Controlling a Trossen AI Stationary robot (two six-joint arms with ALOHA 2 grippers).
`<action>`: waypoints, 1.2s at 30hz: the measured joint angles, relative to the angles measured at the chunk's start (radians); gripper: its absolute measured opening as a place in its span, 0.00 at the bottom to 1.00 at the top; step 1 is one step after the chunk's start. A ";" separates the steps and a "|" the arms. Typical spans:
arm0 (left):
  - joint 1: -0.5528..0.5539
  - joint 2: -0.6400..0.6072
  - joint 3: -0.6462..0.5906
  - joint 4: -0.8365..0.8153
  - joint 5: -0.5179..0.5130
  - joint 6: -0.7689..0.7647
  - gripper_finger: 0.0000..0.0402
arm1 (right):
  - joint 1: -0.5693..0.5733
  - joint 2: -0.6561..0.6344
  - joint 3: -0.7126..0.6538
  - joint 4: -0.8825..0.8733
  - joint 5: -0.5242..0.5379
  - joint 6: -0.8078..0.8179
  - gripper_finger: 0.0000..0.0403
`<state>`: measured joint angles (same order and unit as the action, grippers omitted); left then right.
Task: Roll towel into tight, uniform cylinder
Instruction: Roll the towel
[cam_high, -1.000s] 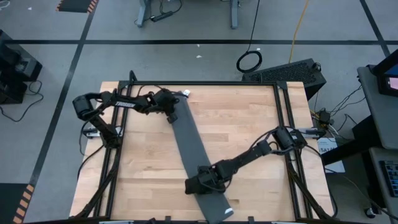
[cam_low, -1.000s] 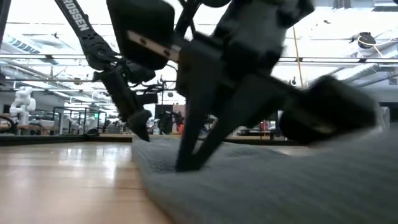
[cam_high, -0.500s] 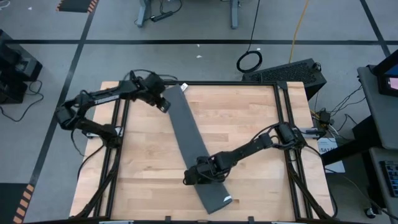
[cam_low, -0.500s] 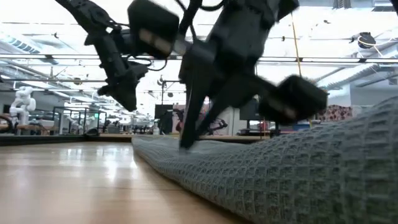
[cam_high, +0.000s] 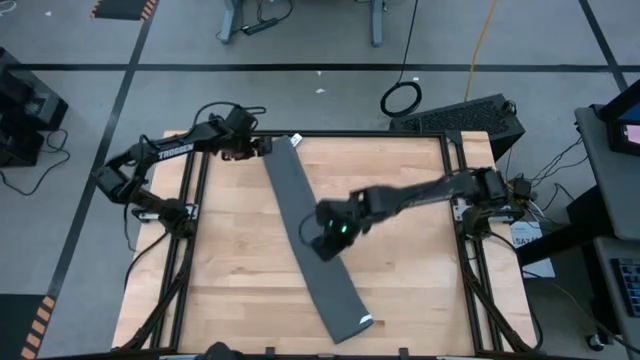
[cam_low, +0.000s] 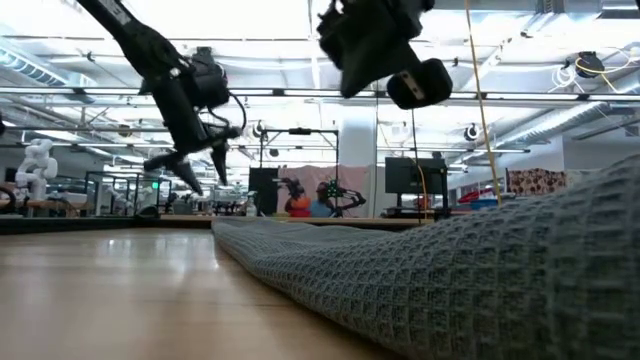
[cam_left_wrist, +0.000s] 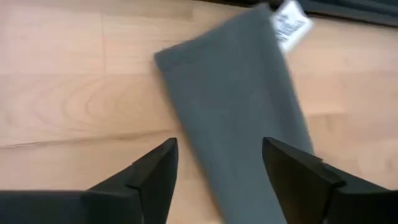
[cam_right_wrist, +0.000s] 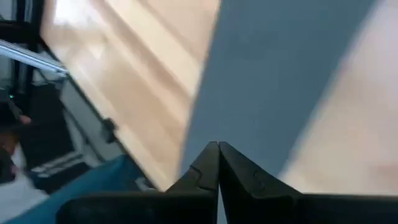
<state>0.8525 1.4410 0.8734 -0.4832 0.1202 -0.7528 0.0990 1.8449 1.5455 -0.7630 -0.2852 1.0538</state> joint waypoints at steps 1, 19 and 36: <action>0.000 0.021 0.000 0.008 -0.001 -0.018 0.61 | -0.022 -0.019 0.000 -0.028 0.000 -0.050 0.00; -0.004 0.275 0.000 0.208 -0.001 0.103 0.38 | -0.198 -0.139 0.001 -0.269 0.107 -0.410 0.00; -0.039 0.228 0.016 0.349 -0.004 0.403 0.01 | -0.204 -0.139 0.001 -0.266 0.158 -0.412 0.00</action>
<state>0.8131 1.6691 0.8890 -0.1339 0.1162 -0.3500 -0.1051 1.7054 1.5463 -1.0294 -0.1275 0.6418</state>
